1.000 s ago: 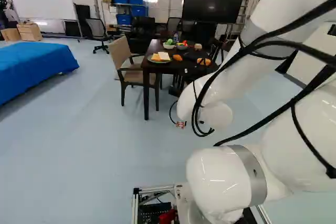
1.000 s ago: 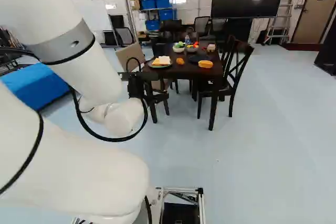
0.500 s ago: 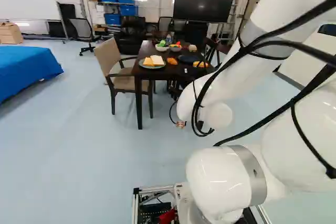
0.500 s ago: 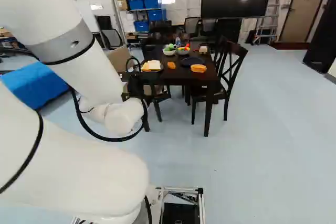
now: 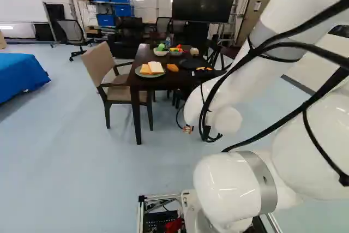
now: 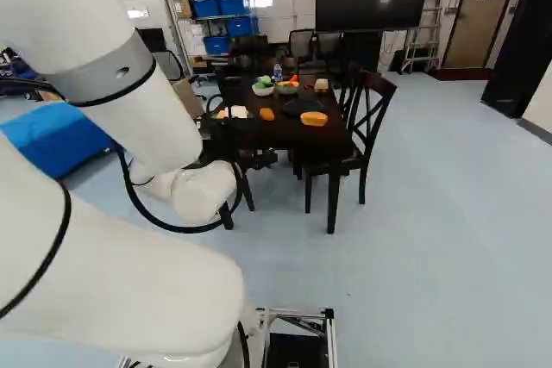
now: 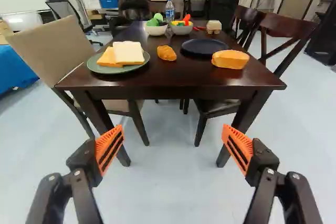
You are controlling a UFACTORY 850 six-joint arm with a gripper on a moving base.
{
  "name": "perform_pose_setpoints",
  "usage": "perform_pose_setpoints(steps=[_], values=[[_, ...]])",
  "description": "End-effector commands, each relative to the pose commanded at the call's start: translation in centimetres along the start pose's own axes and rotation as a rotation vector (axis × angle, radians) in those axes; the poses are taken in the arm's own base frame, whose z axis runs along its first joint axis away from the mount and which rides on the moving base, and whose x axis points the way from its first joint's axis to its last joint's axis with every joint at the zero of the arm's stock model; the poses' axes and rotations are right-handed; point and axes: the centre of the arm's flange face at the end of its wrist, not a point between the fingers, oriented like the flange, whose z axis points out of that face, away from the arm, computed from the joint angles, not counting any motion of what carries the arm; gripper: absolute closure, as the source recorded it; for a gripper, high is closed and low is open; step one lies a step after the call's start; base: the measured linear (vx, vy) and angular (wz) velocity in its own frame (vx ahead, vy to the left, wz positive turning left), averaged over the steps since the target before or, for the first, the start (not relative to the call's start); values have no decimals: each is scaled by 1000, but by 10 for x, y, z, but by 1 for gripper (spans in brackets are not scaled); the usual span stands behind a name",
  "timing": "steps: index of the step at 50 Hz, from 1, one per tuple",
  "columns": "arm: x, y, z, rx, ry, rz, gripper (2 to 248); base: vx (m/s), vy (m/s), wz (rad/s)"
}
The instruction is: Move the croissant to the empty plate
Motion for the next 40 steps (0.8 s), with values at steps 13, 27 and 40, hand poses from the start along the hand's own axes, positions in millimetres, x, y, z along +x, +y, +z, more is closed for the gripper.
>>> perform_pose_setpoints(steps=[13, 27, 40], values=[[0, 0, 0, 0, 0, 0, 3, 164, -1, -11], [0, 0, 0, 0, 0, 0, 3, 174, -1, -9], [0, 0, 0, 0, 0, 0, 3, 176, 0, -8]])
